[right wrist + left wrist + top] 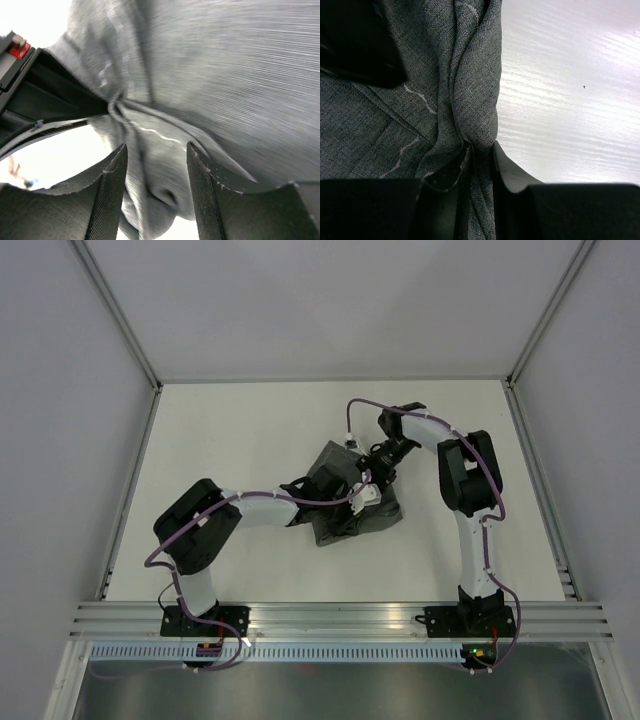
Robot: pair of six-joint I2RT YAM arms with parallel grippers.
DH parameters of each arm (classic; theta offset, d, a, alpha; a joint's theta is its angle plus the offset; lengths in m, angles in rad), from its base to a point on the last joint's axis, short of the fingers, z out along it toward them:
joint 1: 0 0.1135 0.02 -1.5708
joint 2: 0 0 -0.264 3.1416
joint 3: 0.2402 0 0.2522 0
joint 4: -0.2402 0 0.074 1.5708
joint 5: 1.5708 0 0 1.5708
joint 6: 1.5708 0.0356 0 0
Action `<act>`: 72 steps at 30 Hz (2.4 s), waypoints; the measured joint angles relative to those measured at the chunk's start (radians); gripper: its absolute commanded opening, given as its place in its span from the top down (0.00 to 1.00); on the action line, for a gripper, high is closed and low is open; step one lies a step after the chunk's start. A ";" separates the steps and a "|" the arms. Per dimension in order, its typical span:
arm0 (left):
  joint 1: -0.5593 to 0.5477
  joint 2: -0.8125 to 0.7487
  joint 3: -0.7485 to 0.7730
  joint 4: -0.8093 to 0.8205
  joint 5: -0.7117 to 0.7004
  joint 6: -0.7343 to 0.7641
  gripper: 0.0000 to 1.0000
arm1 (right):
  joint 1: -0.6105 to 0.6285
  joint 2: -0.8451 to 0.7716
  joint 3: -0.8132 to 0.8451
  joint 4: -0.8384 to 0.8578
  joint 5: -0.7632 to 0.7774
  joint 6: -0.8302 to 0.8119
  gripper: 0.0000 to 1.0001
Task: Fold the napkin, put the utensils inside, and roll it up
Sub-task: Roll the napkin with the utensil
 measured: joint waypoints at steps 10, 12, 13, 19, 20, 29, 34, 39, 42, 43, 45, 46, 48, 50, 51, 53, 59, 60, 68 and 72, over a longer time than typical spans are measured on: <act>0.054 0.027 0.001 0.027 0.123 -0.037 0.98 | -0.201 -0.129 -0.003 0.225 -0.039 0.169 0.48; 0.070 0.039 0.008 0.027 0.159 -0.047 0.98 | -0.256 -0.175 -0.016 0.260 -0.065 0.175 0.48; 0.076 0.043 0.010 0.026 0.172 -0.050 0.98 | -0.275 -0.196 -0.029 0.272 -0.075 0.172 0.49; 0.123 0.097 0.057 -0.009 0.293 -0.080 0.98 | -0.369 -0.503 -0.351 0.410 -0.091 0.084 0.54; 0.129 0.103 0.063 -0.014 0.305 -0.083 0.98 | -0.366 -0.566 -0.416 0.431 -0.093 0.058 0.53; 0.172 0.167 0.123 -0.067 0.418 -0.116 0.98 | -0.159 -1.068 -0.891 0.606 -0.028 -0.142 0.47; 0.187 0.192 0.151 -0.100 0.456 -0.129 0.98 | 0.050 -1.187 -1.085 0.760 0.103 -0.167 0.47; 0.197 0.224 0.198 -0.162 0.488 -0.134 0.98 | 0.185 -1.154 -1.178 0.914 0.238 -0.187 0.45; 0.204 0.251 0.233 -0.209 0.512 -0.135 0.98 | 0.256 -1.152 -1.230 0.996 0.309 -0.200 0.44; 0.207 0.260 0.245 -0.225 0.522 -0.135 0.98 | 0.281 -1.148 -1.244 1.020 0.333 -0.204 0.45; 0.212 0.275 0.263 -0.252 0.537 -0.135 0.98 | 0.333 -1.126 -1.260 1.071 0.381 -0.207 0.46; 0.213 0.281 0.271 -0.264 0.544 -0.135 0.98 | 0.360 -1.111 -1.264 1.099 0.404 -0.208 0.46; 0.216 0.290 0.281 -0.283 0.555 -0.135 0.98 | 0.402 -1.078 -1.275 1.160 0.450 -0.208 0.46; 0.218 0.298 0.288 -0.302 0.568 -0.135 0.98 | 0.438 -1.048 -1.291 1.221 0.496 -0.209 0.45; 0.219 0.300 0.292 -0.313 0.573 -0.135 0.98 | 0.450 -1.033 -1.298 1.244 0.515 -0.211 0.46; 0.219 0.303 0.295 -0.330 0.579 -0.135 0.98 | 0.462 -1.009 -1.308 1.278 0.546 -0.215 0.51; 0.223 0.317 0.315 -0.368 0.586 -0.135 0.98 | 0.473 -0.964 -1.312 1.363 0.597 -0.222 0.57; 0.224 0.317 0.316 -0.372 0.586 -0.135 0.98 | 0.474 -0.955 -1.312 1.373 0.602 -0.222 0.59; 0.235 0.322 0.316 -0.391 0.602 -0.134 0.98 | 0.477 -0.919 -1.315 1.444 0.620 -0.234 0.56; 0.239 0.324 0.316 -0.402 0.608 -0.132 0.98 | 0.479 -0.924 -1.331 1.472 0.631 -0.241 0.40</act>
